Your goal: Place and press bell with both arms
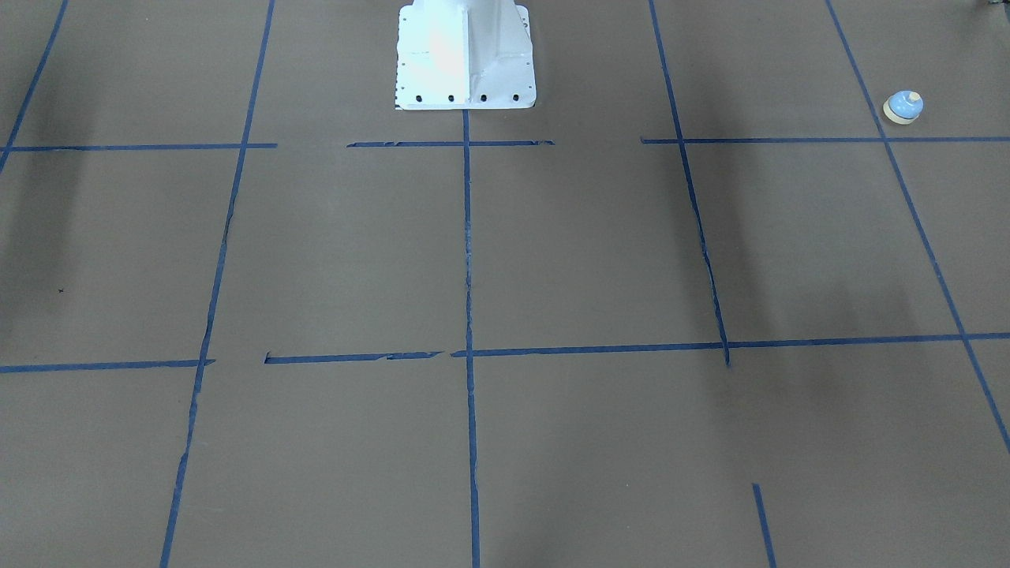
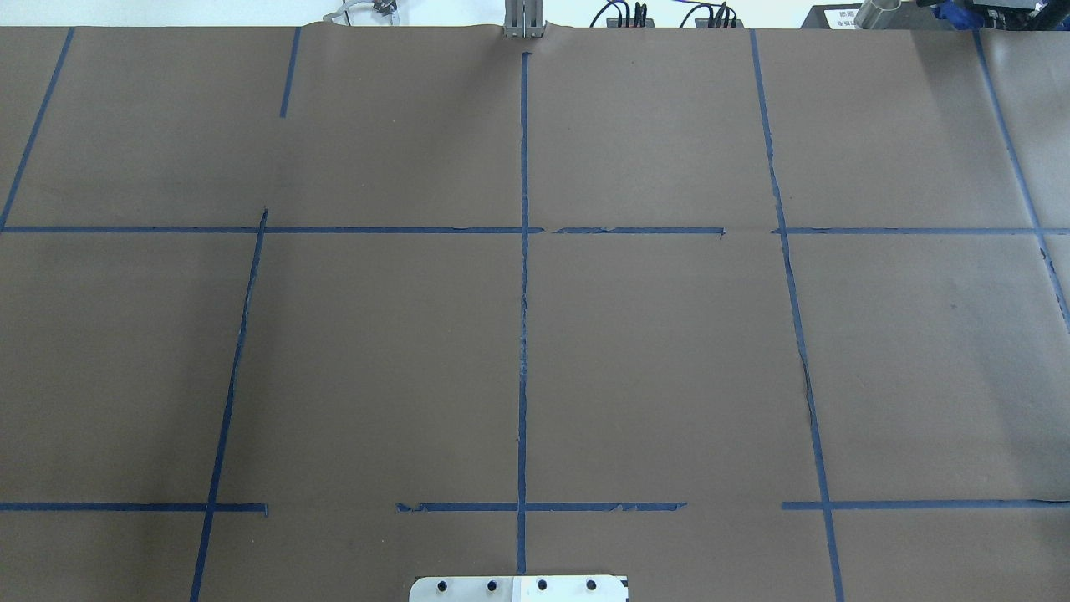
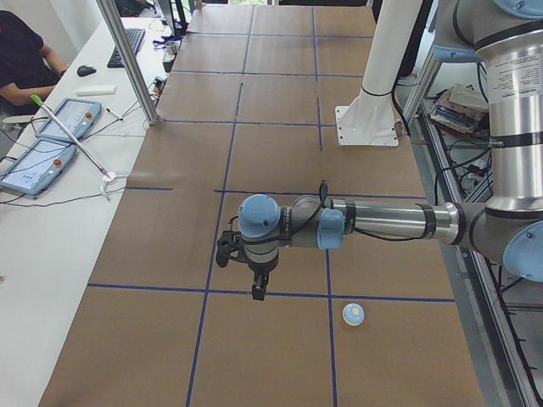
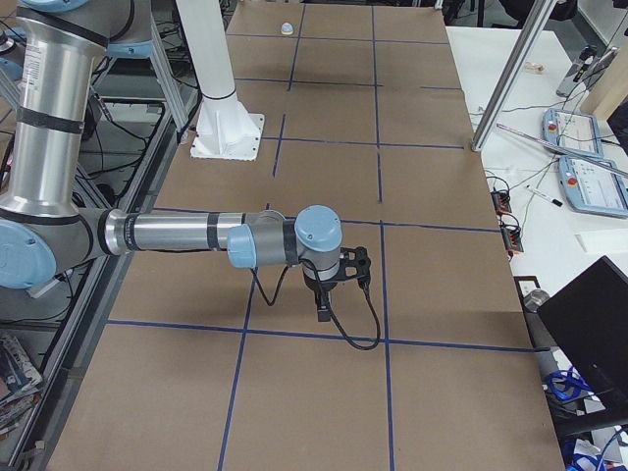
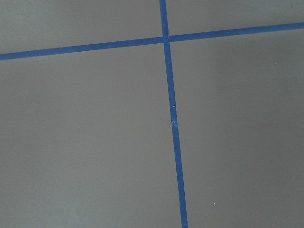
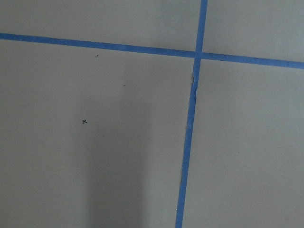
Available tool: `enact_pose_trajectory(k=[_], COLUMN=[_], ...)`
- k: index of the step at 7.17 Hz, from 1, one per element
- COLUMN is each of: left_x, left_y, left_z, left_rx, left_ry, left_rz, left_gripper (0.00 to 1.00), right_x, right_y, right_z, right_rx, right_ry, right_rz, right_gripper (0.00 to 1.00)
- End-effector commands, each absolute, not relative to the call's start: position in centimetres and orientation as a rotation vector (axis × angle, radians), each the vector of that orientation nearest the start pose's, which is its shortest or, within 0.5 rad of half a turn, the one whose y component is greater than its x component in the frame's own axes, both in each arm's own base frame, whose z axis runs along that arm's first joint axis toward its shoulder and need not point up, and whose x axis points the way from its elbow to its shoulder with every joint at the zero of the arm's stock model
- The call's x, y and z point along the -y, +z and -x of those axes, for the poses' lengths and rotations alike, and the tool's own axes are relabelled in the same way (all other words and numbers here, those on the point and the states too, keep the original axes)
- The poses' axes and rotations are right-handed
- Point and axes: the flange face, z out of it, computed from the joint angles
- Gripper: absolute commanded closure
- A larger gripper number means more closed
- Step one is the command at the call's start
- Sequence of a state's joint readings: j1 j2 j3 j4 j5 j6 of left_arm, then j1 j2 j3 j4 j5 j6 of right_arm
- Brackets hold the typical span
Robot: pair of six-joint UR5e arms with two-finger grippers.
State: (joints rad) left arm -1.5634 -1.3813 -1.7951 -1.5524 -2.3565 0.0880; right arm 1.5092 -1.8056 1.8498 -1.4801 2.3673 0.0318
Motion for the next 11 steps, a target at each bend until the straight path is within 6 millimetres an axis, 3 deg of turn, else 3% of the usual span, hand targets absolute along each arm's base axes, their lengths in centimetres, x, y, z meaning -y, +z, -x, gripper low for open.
enact_pose_trajectory(k=[1, 3, 11], left_x=[41.3, 41.0, 41.5], left_y=[63.5, 64.4, 60.8], left_z=[5.9, 5.9, 5.8], left_rx=[-0.781, -0.784, -0.798], left_ry=[0.097, 0.062, 0.042], left_rz=[-0.047, -0.020, -0.101], left_gripper=[0.00, 0.00, 0.00], right_x=[40.5, 40.5, 40.1], right_y=[61.4, 61.4, 61.6], right_z=[-3.7, -3.6, -3.4], right_rx=[0.802, 0.808, 0.822], right_ry=[-0.084, -0.081, -0.071], right_rz=[-0.090, -0.086, -0.074], right_gripper=[0.00, 0.00, 0.00])
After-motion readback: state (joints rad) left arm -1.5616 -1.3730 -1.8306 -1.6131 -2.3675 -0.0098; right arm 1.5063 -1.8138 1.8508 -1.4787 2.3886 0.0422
